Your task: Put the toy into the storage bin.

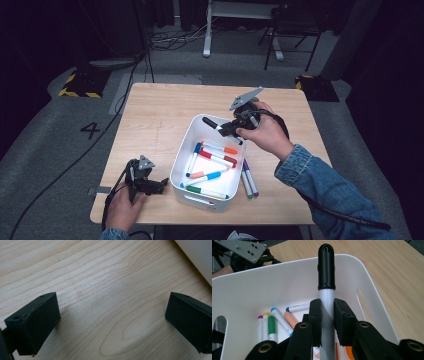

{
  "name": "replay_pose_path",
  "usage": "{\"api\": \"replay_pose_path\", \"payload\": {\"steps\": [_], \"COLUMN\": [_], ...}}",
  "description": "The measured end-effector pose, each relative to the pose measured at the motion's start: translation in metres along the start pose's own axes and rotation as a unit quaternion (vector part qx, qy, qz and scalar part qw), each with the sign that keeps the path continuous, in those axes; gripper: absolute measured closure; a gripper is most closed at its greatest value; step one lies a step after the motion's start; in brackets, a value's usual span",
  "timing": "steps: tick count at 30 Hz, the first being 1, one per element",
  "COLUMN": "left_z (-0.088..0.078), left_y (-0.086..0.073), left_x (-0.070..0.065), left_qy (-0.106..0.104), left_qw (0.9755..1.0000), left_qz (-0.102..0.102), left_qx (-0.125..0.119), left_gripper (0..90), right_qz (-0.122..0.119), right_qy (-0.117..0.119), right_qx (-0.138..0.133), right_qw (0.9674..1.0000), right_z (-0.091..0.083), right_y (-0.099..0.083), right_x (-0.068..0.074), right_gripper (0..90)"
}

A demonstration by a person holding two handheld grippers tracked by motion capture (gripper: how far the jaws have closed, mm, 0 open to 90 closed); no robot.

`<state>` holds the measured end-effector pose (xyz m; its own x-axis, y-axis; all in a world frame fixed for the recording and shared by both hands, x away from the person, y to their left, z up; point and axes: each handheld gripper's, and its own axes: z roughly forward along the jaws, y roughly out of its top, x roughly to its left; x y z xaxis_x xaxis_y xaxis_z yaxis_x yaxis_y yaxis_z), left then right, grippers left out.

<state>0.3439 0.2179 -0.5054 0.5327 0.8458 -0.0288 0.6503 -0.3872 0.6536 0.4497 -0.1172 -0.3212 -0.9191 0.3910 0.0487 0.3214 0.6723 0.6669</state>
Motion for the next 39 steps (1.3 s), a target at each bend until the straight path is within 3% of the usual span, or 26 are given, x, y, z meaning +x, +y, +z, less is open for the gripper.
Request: {"api": "replay_pose_path", "payload": {"steps": [9, 19, 27, 34, 35, 37, 39], "left_z": [0.0, 0.0, 0.0, 0.0, 0.0, 0.0, 0.0], "left_y": [0.0, 0.0, 0.0, 0.0, 0.0, 0.0, 0.0], "left_x": [0.0, 0.0, 0.0, 0.0, 0.0, 0.0, 0.0], "left_qy": [0.0, 0.0, 0.001, 0.001, 0.0, 0.0, 0.001], "left_qw": [1.0, 1.0, 1.0, 1.0, 1.0, 1.0, 1.0], "left_qz": [0.0, 0.0, 0.0, -0.001, 0.0, -0.001, 0.0], "left_qx": [0.0, 0.0, 0.0, 0.0, 0.0, 0.0, 0.0], "left_gripper": [0.0, 0.0, 0.0, 0.0, 0.0, 0.0, 0.0], "right_qz": [-0.008, -0.01, -0.047, -0.053, -0.05, -0.032, -0.044], "right_qy": [-0.008, -0.006, -0.007, 0.0, 0.006, 0.018, 0.019], "right_qx": [0.032, 0.048, 0.064, 0.088, 0.091, 0.08, 0.062], "right_qw": [0.9994, 0.9988, 0.9968, 0.9947, 0.9946, 0.9961, 0.9969], "right_z": [0.016, 0.022, 0.038, 0.049, 0.05, 0.052, 0.053], "right_y": [-0.011, -0.018, -0.022, -0.026, -0.027, -0.028, -0.028], "right_x": [-0.002, 0.001, 0.006, 0.013, 0.014, 0.016, 0.017], "right_gripper": [77.2, 77.2, 77.1, 76.8, 74.4, 61.3, 53.0]}}
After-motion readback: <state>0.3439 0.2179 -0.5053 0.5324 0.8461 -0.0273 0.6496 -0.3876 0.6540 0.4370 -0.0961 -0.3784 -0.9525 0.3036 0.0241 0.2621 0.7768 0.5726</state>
